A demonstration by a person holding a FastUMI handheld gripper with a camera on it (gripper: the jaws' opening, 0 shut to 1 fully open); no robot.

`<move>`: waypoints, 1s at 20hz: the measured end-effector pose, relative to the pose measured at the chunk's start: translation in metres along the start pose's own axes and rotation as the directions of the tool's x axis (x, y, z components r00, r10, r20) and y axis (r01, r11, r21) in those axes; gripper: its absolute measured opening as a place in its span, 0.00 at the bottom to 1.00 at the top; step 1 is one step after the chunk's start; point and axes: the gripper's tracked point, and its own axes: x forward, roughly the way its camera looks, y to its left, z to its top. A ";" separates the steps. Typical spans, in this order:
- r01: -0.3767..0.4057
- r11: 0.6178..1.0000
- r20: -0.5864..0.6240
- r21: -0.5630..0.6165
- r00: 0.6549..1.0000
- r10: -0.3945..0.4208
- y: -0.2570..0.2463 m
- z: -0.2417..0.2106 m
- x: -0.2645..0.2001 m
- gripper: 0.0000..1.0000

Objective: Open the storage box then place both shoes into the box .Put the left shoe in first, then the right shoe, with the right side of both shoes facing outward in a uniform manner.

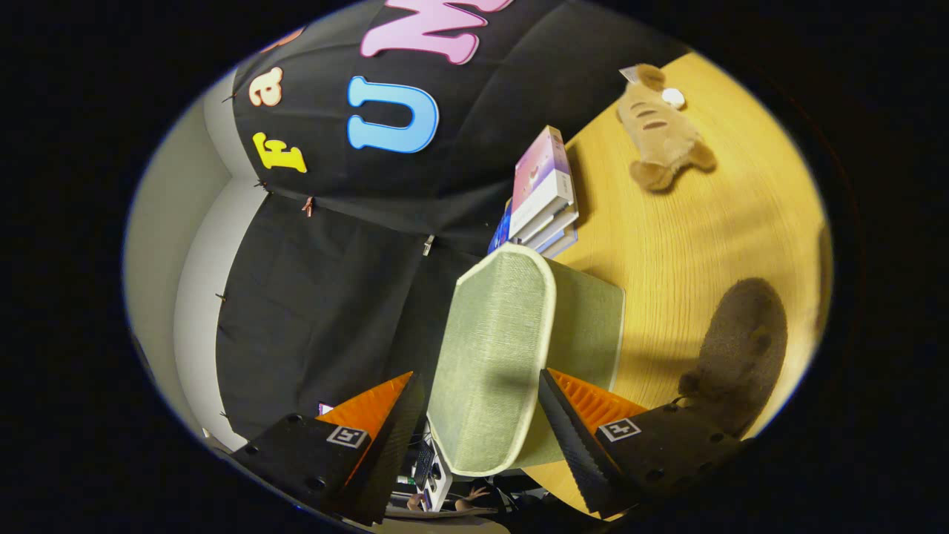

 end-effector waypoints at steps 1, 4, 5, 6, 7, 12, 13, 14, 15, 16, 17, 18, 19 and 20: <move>-0.008 1.000 -0.014 0.024 1.000 0.008 -0.009 -0.002 0.006 0.97; -0.042 0.996 -0.050 0.082 0.998 0.046 -0.022 -0.010 0.021 0.97; -0.081 0.991 -0.050 0.107 0.995 0.086 -0.020 -0.010 0.024 0.97; -0.121 0.984 -0.049 0.130 0.991 0.128 -0.013 -0.010 0.026 0.96; -0.160 0.976 -0.045 0.145 0.985 0.168 -0.007 -0.010 0.027 0.95; -0.273 0.932 -0.034 0.239 0.957 0.289 0.004 -0.009 0.028 0.69; -0.274 0.930 -0.022 0.246 0.957 0.288 0.001 -0.008 0.027 0.54; -0.287 0.925 0.002 0.247 0.955 0.296 0.003 -0.004 0.026 0.38; -0.287 0.923 0.045 0.255 0.957 0.285 0.005 0.006 0.026 0.22; -0.287 0.928 0.057 0.239 0.958 0.282 0.005 0.008 0.023 0.05; -0.286 0.931 0.059 0.228 0.958 0.280 0.008 0.007 0.022 0.05; -0.279 0.936 0.060 0.217 0.960 0.272 0.012 0.004 0.019 0.05; -0.269 0.941 0.063 0.204 0.963 0.262 0.017 0.005 0.018 0.05; -0.257 0.947 0.070 0.191 0.966 0.249 0.021 0.006 0.018 0.05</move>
